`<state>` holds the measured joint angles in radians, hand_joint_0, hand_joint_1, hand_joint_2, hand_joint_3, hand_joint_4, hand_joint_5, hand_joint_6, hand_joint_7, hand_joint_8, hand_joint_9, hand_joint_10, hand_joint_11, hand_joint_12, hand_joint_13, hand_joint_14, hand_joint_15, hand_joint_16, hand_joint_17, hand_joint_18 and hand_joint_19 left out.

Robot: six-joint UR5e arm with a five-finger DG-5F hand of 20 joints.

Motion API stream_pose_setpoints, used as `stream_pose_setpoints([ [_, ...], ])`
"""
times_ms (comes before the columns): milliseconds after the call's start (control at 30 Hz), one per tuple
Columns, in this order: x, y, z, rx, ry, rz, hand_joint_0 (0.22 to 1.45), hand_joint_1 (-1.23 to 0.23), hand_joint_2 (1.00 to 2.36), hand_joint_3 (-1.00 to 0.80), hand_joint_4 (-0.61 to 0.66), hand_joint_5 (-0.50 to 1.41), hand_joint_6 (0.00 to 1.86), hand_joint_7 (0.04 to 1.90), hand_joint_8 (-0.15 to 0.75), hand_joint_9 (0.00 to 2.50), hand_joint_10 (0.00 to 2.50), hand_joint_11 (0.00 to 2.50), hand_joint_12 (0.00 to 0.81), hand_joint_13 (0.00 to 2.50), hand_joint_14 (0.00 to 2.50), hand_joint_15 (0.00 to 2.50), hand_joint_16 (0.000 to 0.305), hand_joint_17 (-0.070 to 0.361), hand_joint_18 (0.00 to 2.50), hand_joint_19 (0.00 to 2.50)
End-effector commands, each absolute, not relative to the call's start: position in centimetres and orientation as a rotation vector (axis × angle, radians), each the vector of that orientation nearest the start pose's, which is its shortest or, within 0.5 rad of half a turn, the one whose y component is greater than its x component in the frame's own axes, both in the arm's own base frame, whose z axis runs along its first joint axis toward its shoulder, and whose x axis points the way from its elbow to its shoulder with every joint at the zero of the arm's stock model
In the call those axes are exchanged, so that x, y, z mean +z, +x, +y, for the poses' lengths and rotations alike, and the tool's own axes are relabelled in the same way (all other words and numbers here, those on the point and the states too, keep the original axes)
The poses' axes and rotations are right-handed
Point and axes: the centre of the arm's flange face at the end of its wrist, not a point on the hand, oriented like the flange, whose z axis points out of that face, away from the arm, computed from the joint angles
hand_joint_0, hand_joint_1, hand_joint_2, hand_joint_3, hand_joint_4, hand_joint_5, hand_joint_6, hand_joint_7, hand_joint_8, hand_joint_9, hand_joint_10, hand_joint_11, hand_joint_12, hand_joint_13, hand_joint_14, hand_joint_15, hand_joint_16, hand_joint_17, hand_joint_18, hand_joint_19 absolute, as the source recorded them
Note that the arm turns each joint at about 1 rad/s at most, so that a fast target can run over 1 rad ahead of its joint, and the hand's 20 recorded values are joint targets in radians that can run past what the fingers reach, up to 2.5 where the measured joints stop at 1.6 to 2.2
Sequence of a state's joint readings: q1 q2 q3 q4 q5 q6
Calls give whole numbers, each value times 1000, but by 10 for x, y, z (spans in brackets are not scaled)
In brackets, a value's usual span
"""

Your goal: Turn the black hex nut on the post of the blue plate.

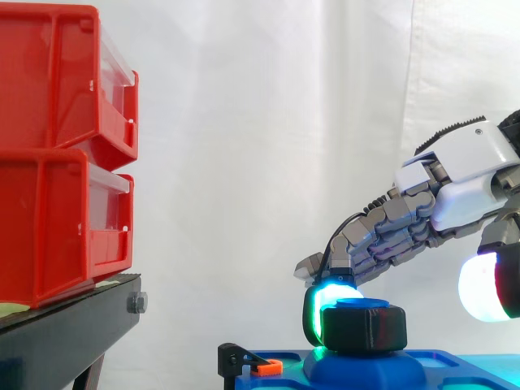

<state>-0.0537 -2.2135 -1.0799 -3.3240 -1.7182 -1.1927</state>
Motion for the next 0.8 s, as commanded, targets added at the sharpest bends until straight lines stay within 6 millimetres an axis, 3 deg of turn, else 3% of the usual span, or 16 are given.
stream_pose_setpoints([
  [0,317,695,-156,357,308,1892,367,-756,1000,-500,257,-251,503,985,215,1,0,0,381,31,0,0,55,124,0,0],
  [767,322,692,-153,345,284,1906,376,-651,1000,-500,259,-251,503,990,214,1,0,0,379,25,0,0,54,122,0,0],
])
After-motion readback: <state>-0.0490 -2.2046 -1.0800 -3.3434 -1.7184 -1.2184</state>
